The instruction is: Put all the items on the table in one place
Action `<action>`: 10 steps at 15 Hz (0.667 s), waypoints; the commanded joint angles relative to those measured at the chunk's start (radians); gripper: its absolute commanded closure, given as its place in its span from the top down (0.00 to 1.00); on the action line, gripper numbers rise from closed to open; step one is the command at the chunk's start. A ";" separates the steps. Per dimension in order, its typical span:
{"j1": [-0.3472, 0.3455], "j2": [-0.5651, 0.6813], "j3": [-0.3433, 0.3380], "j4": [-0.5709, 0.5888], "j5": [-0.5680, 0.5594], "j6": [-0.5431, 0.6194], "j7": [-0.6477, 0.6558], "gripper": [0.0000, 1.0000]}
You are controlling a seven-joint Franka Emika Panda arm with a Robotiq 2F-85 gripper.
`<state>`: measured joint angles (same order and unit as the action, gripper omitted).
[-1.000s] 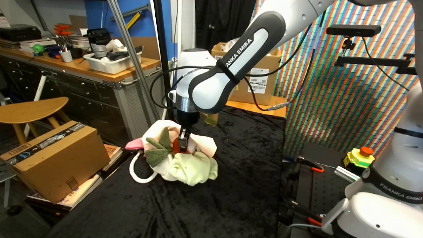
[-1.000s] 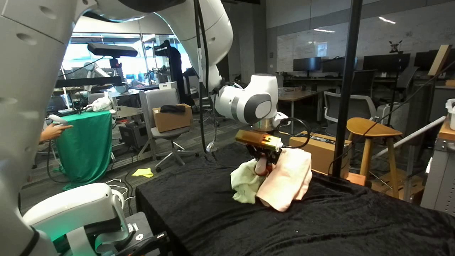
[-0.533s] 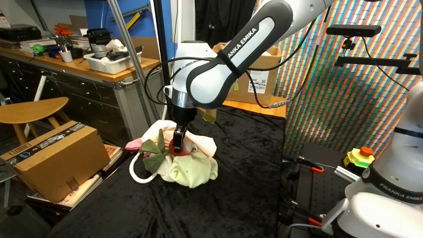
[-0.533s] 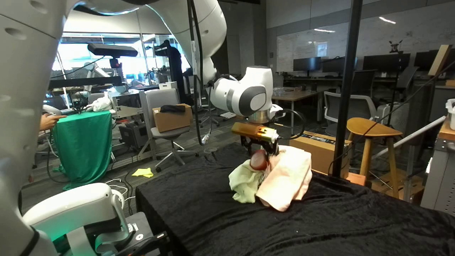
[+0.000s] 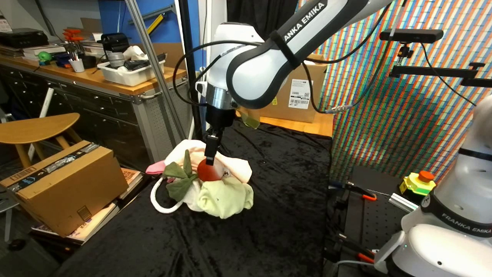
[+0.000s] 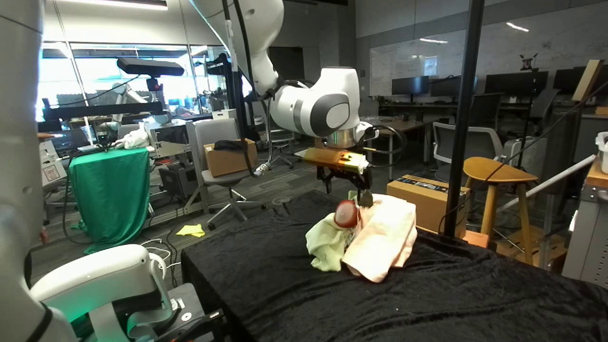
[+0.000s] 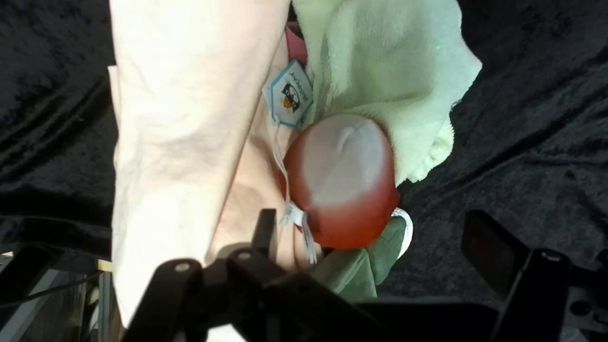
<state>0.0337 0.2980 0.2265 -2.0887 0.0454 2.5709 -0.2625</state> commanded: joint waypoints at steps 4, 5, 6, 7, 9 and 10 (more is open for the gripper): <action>0.005 -0.375 -0.032 -0.248 0.131 -0.242 -0.019 1.00; 0.014 -0.431 -0.043 -0.280 0.146 -0.288 -0.017 1.00; 0.022 -0.488 -0.056 -0.307 0.167 -0.346 -0.027 1.00; 0.032 -0.542 -0.068 -0.339 0.176 -0.387 -0.022 1.00; 0.051 -0.652 -0.096 -0.405 0.185 -0.458 -0.018 1.00; 0.060 -0.704 -0.110 -0.435 0.187 -0.491 -0.016 1.00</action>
<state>0.0524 -0.2205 0.1667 -2.4042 0.1994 2.1534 -0.2655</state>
